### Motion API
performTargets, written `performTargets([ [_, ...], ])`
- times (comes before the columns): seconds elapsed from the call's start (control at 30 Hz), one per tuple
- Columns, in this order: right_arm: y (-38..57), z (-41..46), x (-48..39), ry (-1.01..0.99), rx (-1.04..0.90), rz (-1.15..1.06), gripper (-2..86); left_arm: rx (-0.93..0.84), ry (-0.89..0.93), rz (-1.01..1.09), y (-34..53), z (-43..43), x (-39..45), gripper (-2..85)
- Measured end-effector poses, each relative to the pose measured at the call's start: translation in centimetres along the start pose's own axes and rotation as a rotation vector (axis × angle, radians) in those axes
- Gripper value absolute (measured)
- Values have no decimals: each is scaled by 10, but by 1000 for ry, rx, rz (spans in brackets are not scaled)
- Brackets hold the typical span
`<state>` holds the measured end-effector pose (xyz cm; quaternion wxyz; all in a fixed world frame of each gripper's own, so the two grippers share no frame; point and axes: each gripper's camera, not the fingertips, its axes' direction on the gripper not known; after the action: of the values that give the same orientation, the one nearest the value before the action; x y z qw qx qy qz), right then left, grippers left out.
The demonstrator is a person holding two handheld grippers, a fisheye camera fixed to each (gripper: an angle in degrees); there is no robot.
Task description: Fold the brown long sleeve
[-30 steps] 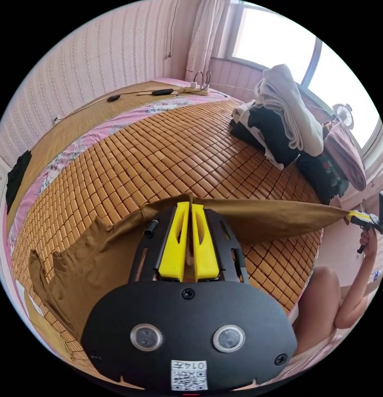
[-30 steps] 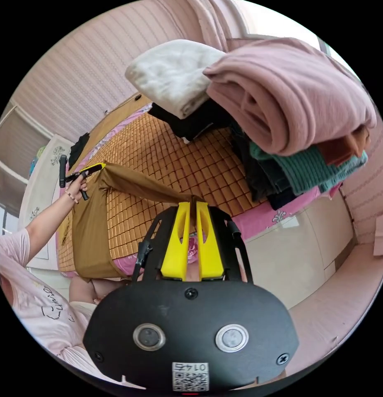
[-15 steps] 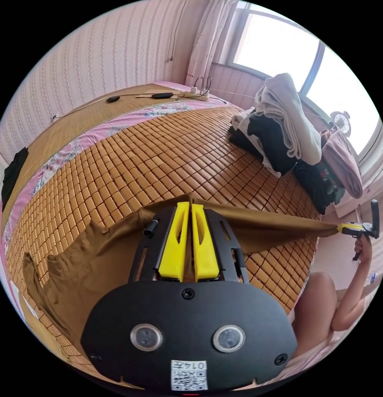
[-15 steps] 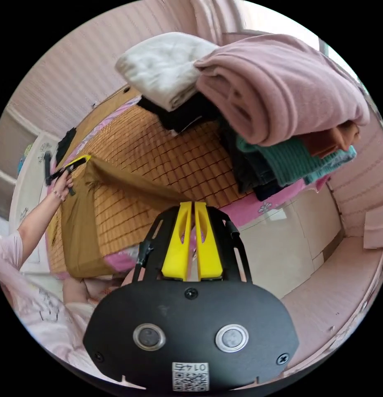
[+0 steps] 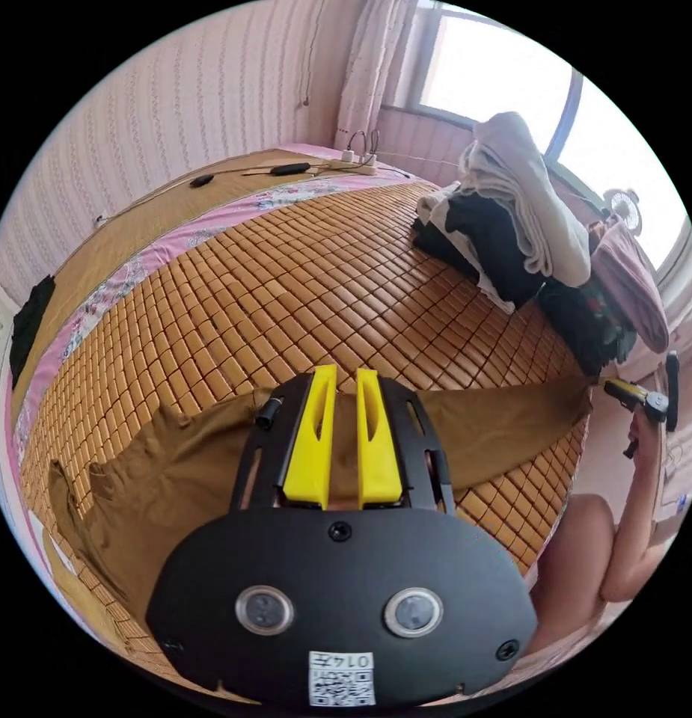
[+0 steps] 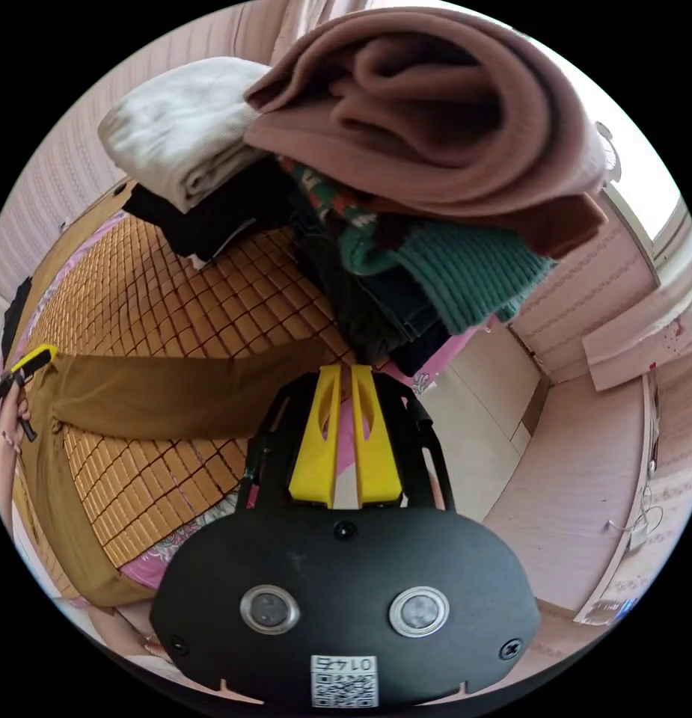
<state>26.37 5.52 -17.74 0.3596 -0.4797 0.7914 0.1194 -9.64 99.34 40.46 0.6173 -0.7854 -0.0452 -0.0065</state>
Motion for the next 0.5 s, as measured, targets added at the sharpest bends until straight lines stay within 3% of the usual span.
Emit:
performTargets([
  [0.1, 8, 1, 8, 28, 18, 43, 23, -88, 26, -45, -5, 22, 0, 86],
  [0.17, 13, -2, 12, 11, 52, 57, 34, -195, 3, -80, -4, 46, 1, 50],
  [0.33, 18, 7, 14, -147, 19, 13, 68, -157, -20, -40, -3, 47, 11, -8],
  [0.5, 22, 5, -24, -72, 140, -45, 29, -120, -65, -92, -11, 45, 6, -10],
])
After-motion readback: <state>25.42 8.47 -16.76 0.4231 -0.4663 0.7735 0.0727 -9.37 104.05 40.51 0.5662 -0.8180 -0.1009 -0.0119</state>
